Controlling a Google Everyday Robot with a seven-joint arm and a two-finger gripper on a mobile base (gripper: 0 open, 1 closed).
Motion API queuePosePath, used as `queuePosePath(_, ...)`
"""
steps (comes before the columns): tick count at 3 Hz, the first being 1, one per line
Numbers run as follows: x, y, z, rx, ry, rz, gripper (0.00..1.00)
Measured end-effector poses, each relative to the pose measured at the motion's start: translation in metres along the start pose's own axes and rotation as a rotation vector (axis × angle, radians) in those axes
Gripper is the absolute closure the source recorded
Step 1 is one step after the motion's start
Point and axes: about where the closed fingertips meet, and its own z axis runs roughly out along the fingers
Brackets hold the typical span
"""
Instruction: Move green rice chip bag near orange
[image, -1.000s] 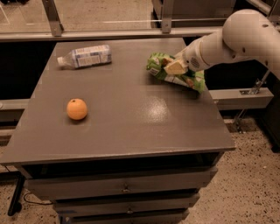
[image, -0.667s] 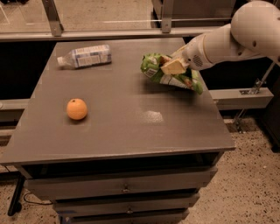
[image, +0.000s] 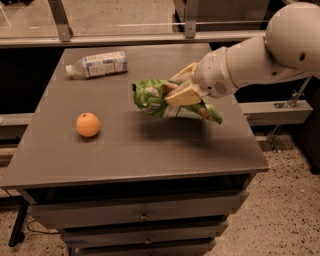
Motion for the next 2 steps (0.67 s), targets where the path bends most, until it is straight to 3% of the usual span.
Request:
queuePosePath(1,-0.017,0.045,0.008,-0.065,-0.024,-0.09,1.0)
queuePosePath(2,-0.03,0.077,0.027,-0.099,-0.027,-0.151,1.0)
